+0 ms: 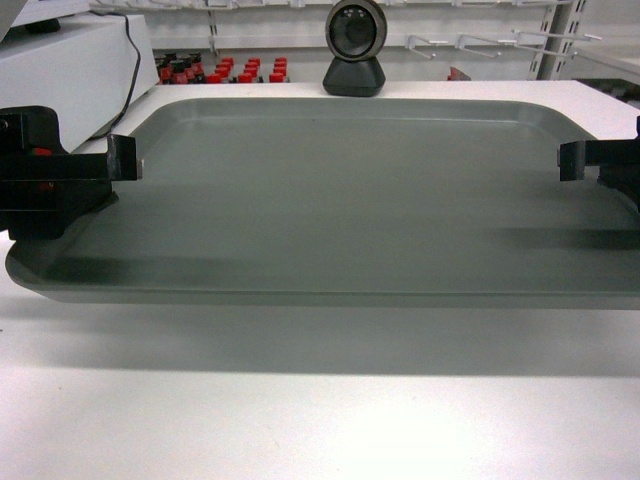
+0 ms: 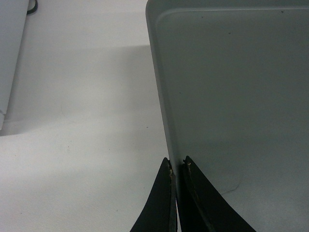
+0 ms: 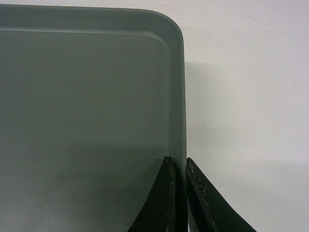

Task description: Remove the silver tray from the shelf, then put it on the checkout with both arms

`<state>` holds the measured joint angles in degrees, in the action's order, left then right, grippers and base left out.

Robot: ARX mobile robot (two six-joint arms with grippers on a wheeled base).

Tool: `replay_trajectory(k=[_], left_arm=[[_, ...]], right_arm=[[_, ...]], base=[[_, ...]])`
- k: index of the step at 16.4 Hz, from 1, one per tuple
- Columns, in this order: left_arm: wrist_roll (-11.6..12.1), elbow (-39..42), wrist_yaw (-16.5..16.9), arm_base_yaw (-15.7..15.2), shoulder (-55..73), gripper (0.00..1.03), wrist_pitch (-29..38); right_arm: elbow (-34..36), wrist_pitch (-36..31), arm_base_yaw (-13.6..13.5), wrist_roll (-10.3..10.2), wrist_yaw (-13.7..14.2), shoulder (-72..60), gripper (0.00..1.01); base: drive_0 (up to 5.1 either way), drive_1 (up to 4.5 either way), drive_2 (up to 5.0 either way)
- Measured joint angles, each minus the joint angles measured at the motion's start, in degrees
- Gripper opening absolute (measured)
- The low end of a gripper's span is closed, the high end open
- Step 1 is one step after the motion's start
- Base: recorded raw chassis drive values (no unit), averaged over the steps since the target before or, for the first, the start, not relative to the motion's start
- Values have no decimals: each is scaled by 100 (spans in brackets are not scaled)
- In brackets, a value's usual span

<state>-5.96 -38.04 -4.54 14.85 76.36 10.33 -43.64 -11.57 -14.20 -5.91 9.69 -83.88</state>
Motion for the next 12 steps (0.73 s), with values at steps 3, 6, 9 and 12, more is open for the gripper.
replay_trajectory(k=[3,6,9,12], left_arm=[[0,0,0,0,0,3,0],[0,0,0,0,-2,3,0],[0,0,0,0,0,3,0],[2,0,0,0,0,3,0]], right_arm=[[0,0,0,0,-2,0,3],[0,0,0,0,0,0,3],[0,0,0,0,0,0,3],[0,0,0,0,0,0,3]], base=[[0,0,0],[0,0,0],[0,0,0],[0,0,0]])
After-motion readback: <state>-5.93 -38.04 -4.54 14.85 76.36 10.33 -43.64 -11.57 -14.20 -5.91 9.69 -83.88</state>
